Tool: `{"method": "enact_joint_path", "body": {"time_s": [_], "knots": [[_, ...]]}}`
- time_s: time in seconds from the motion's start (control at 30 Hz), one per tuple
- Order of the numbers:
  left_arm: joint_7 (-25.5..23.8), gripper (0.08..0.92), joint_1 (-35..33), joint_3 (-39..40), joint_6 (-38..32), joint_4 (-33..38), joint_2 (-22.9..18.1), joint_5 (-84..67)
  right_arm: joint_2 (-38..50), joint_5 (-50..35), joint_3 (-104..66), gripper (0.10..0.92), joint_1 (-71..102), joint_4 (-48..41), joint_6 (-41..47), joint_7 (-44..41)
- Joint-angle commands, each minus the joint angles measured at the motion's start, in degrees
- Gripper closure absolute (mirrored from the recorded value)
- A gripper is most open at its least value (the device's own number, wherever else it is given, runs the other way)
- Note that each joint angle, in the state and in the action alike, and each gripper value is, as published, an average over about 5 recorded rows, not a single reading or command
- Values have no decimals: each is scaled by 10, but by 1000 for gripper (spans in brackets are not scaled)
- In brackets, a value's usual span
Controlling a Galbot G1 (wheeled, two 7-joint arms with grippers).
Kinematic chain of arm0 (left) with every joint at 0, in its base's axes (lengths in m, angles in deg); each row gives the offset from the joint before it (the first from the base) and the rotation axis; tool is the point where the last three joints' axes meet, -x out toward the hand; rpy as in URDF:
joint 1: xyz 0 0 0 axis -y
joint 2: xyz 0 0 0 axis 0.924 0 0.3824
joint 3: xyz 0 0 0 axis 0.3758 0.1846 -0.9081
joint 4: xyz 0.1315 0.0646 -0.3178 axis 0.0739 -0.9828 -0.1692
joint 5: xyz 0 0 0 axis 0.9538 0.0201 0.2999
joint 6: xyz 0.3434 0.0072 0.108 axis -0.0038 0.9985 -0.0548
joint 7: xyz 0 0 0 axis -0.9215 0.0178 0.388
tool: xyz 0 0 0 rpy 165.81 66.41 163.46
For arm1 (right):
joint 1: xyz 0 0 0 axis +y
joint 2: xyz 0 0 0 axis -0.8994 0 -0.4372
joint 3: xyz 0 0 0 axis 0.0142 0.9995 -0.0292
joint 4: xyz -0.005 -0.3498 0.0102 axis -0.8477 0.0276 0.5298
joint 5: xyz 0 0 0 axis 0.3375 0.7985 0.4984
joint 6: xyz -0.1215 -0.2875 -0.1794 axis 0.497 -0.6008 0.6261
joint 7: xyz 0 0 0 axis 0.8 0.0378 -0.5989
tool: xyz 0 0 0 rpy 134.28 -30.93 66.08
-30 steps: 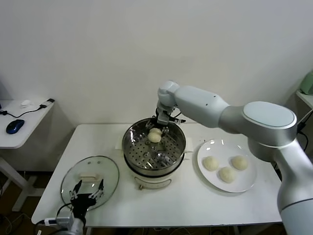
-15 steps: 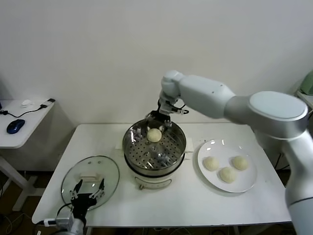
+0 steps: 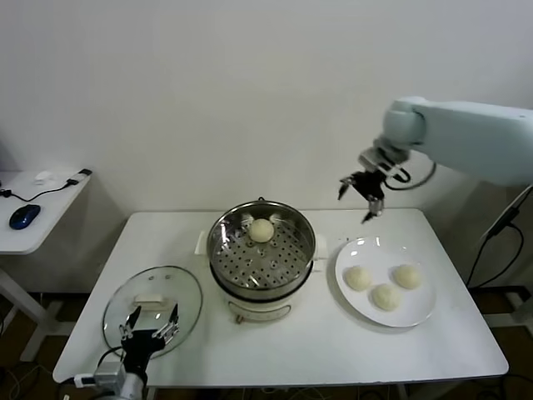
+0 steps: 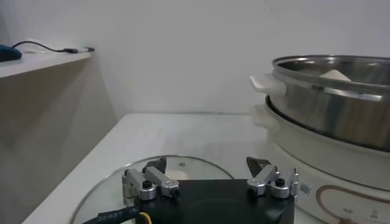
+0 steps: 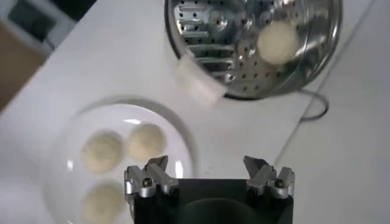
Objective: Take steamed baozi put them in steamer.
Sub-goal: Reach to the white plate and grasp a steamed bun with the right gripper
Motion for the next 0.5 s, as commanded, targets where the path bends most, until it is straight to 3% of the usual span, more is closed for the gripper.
{"method": "enact_joint_path", "body": {"time_s": [0.03, 0.5], "knots": [[0, 177, -3, 0, 1, 0, -1, 1, 97, -24, -19, 203, 97, 75, 177, 84], [2, 177, -13, -2, 0, -1, -4, 4, -5, 56, -196, 203, 302, -85, 168, 96]]}}
